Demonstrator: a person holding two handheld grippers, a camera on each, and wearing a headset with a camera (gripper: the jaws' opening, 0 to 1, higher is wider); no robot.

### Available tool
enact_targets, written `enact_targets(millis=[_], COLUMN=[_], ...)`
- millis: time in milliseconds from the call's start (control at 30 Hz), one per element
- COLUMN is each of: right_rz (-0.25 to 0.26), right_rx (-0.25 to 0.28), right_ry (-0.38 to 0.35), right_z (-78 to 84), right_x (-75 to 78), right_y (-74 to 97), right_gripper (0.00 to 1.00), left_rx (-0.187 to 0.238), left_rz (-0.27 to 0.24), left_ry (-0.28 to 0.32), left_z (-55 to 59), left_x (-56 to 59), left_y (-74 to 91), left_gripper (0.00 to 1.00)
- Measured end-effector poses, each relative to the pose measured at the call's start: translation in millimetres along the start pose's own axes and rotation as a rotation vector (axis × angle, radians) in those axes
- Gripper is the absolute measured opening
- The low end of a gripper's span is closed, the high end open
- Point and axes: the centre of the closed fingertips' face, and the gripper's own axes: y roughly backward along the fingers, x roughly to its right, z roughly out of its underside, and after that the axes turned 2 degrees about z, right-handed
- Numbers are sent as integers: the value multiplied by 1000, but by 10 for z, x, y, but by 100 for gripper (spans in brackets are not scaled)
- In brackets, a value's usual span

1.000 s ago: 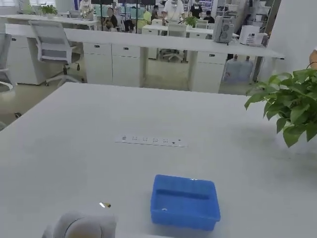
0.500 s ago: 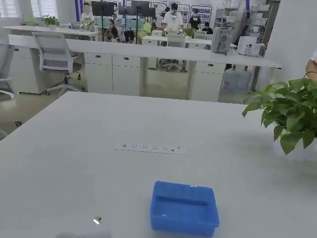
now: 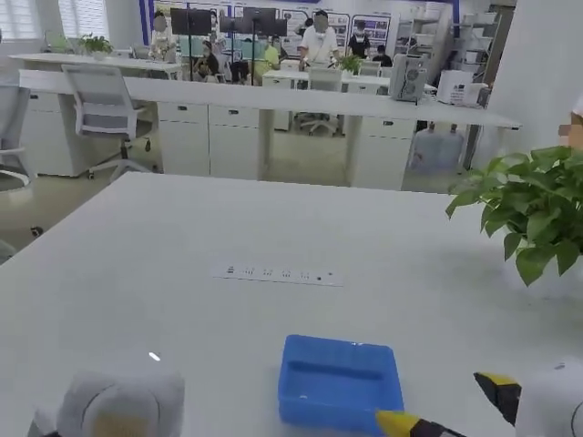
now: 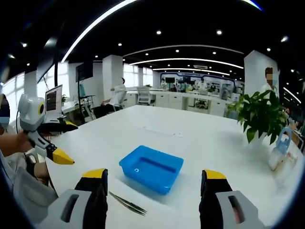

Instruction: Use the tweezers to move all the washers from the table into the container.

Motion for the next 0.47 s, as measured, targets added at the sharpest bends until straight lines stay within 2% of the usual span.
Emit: enact_targets(millis=[200,467], right_rz=[-10,-20], right_rx=[-18,-41], right_ry=[-5,-16], right_z=[15,70], right_x=[21,24], right_y=[-70,-144], right_gripper=[77,76], left_rx=[18,0], left_rz=[-27,-29], left_ry=[24,22], left_z=[-95,-72], left_x=[-137,-191], left_y=[24,-47], left_gripper=[99,99])
